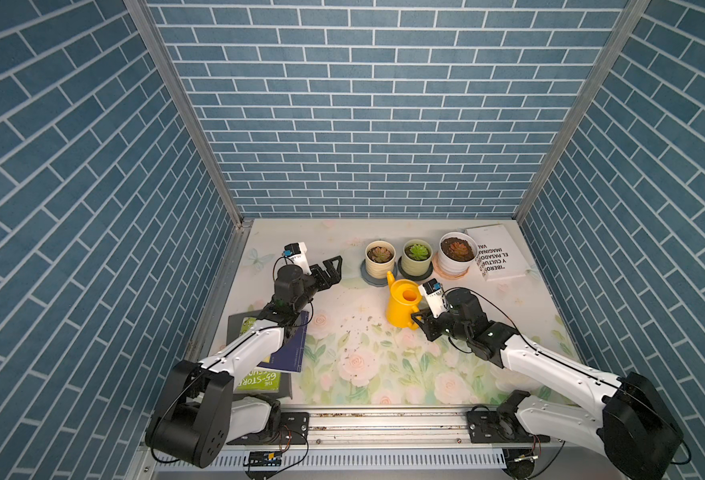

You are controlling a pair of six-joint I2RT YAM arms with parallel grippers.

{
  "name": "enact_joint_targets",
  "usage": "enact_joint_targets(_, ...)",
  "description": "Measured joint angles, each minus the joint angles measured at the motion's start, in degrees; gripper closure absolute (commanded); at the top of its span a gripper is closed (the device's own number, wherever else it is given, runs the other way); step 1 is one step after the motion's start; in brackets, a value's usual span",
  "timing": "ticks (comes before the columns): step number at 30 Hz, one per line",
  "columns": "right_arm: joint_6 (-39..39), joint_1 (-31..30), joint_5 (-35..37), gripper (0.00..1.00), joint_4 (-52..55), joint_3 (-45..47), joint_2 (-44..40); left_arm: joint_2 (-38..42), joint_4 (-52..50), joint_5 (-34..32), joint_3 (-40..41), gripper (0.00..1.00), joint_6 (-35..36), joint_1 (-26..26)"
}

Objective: Water the succulent around the soil edge
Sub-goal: Pick up the watering can from the center of the board, then water the soil of the potted plant with water.

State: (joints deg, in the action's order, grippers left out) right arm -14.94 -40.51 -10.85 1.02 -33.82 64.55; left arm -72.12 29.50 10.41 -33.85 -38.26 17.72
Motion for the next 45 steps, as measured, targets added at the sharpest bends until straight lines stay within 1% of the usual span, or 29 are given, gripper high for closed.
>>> enact_joint_targets(5, 0.1, 0.0, -1.3, 1.0, 4.6, -5.4, 2.9, 0.2, -0.5, 0.1, 0.0, 0.0, 0.4, 0.0)
enact_joint_targets(12, 0.9, -0.1, -2.3, 1.0, 9.9, -12.2, 9.7, 1.0, -0.6, 0.2, 0.0, 0.0, 1.5, 0.0)
enact_joint_targets(17, 1.4, -0.1, -2.3, 1.0, 12.1, -15.4, 11.8, 1.4, -0.6, 0.2, 0.0, 0.0, 2.3, 0.0)
enact_joint_targets(28, 1.5, -0.1, -2.3, 1.0, 14.1, -16.3, 11.6, 1.6, -0.5, 0.9, 0.0, 0.0, 3.4, 0.0)
enact_joint_targets(36, 1.5, -0.1, -2.3, 1.0, 14.0, -19.1, 11.6, 1.6, -0.5, 1.4, 0.0, 0.0, 3.4, 0.0)
enact_joint_targets(45, 1.5, -0.1, -1.6, 1.0, 14.4, -19.2, 11.6, 1.6, -0.5, 1.4, 0.0, 0.0, 3.4, 0.0)
